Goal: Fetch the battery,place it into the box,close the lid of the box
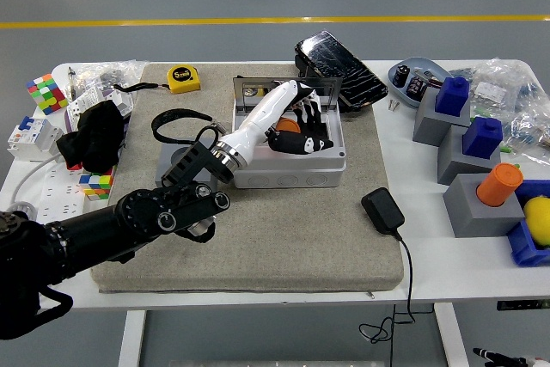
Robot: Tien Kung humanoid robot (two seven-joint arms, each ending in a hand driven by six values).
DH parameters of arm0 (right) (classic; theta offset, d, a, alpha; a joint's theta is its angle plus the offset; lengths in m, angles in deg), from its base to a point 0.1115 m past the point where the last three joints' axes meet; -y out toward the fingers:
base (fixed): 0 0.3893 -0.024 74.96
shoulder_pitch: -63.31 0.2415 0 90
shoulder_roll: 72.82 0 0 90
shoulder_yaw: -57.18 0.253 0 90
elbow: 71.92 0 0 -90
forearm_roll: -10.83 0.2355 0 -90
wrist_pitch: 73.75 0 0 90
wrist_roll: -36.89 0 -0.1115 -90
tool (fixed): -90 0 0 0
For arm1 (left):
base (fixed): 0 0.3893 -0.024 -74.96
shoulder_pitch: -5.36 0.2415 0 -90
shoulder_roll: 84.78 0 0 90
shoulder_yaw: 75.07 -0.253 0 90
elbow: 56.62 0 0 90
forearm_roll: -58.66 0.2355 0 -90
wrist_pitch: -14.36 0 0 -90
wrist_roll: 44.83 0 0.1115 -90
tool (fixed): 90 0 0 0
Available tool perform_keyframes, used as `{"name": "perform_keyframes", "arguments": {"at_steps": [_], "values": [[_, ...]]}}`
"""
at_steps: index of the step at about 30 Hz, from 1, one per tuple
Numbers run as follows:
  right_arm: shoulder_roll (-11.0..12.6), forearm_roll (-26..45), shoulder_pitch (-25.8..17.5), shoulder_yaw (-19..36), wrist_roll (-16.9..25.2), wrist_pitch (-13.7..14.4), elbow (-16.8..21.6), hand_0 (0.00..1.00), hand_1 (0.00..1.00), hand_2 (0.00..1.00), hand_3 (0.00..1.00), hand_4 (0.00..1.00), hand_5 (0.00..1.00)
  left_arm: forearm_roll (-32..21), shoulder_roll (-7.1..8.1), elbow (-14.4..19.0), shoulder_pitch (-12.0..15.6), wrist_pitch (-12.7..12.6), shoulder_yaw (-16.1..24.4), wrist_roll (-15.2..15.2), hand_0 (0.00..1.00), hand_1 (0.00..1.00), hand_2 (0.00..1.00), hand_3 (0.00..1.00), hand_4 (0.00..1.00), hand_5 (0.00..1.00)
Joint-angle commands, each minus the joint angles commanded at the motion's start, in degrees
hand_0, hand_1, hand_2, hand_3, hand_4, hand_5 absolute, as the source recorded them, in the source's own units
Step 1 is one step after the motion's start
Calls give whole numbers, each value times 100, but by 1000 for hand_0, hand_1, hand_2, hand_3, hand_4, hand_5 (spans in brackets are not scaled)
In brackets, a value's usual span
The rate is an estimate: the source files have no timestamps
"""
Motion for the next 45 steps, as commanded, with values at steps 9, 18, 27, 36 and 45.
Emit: {"name": "perform_keyframes", "arguments": {"at_steps": [9,18,27,36,45], "values": [[-4,-27,-5,37,1,2,7,667,665,676,553,896,502,73,0,30,20,0,69,-13,437,367,346,372,998,2],[7,-37,-10,87,2,1,10,666,665,675,553,896,501,420,232,541,100,10,502,-62,422,374,342,372,998,2],[18,-116,-32,273,7,8,18,666,664,676,553,896,501,1623,1068,1852,746,214,1478,-1033,375,408,384,426,998,179],[43,-200,-82,504,11,9,41,666,665,675,553,896,502,2627,2058,2772,1411,380,2097,-2194,374,547,522,550,998,339],[41,-241,-63,482,2,8,61,666,665,674,552,894,502,2746,2056,2710,1393,608,1902,-2683,528,655,641,648,998,398]]}}
